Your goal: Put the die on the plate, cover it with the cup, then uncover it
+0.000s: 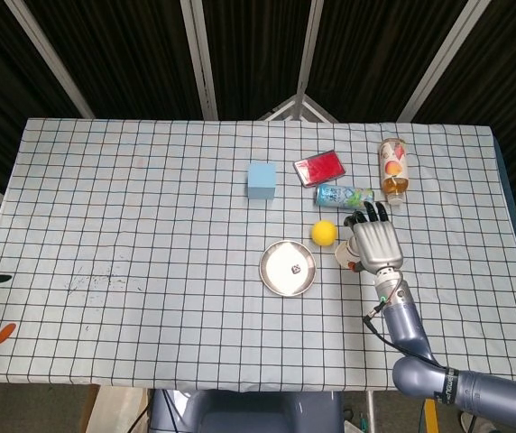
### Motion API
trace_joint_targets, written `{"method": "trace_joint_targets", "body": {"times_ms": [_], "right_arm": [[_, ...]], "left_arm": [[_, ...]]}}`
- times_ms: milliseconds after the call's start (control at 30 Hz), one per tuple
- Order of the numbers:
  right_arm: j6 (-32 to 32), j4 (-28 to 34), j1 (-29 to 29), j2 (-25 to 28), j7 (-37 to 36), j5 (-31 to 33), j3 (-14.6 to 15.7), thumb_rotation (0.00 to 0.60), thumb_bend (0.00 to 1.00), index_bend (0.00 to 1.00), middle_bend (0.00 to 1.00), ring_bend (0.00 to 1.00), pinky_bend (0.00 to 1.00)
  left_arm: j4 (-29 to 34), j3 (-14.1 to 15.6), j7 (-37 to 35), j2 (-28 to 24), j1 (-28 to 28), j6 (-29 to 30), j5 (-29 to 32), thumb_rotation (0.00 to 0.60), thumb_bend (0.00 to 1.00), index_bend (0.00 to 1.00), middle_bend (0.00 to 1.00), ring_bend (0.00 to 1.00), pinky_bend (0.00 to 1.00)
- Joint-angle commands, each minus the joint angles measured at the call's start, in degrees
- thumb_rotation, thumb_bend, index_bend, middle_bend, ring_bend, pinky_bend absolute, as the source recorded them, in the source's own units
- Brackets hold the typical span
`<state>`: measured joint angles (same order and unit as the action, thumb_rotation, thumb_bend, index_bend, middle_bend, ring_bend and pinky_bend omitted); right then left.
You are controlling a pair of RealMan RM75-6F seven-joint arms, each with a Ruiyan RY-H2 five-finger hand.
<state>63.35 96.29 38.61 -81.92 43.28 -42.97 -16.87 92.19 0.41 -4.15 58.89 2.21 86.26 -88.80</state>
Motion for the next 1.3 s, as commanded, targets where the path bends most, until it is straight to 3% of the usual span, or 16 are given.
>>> {"method": "trace_joint_targets", "body": {"times_ms": [33, 367, 667, 1100, 1300], "right_arm": [[-0.1, -1.3, 0.6, -0.7, -0.6, 0.3, 0.3, 0.6, 0.13, 0.37, 0.28, 0.07, 0.0], [-1.0, -5.5, 1.3, -1.8, -3.1, 1.2, 1.6, 0.6, 0.2, 0.39, 0.36, 0.1, 0.0], [-0.9, -5.4, 1.2, -0.8, -4.4, 1.1, 2.7, 0.6, 0.24, 0.39, 0.41, 0.15, 0.0], [-0.8, -6.1, 1.6, -1.2, -5.4, 0.9, 3.9, 0.6, 0.24, 0.39, 0.42, 0.15, 0.0], [-0.9, -6.8, 1.9, -1.7, -5.5, 1.0, 4.4, 0.6, 0.26, 0.44, 0.42, 0.15, 0.0]], "left_arm": [[0.0, 0.0, 0.0, 0.0, 0.0, 0.0, 0.0, 0.6, 0.3, 0.23, 0.0, 0.0, 0.02], [0.0, -0.2, 0.4, 0.1, 0.2, -0.4, 0.5, 0.6, 0.3, 0.23, 0.0, 0.0, 0.02], [0.2, -0.1, 0.9, 0.3, 0.1, -0.1, 0.3, 0.6, 0.3, 0.23, 0.0, 0.0, 0.02], [0.3, -0.2, 1.4, 0.4, 0.1, -0.3, 0.6, 0.6, 0.3, 0.23, 0.0, 0.0, 0.02], [0.3, -0.2, 1.6, 0.4, 0.2, -0.5, 0.7, 0.6, 0.3, 0.23, 0.0, 0.0, 0.02]]}}
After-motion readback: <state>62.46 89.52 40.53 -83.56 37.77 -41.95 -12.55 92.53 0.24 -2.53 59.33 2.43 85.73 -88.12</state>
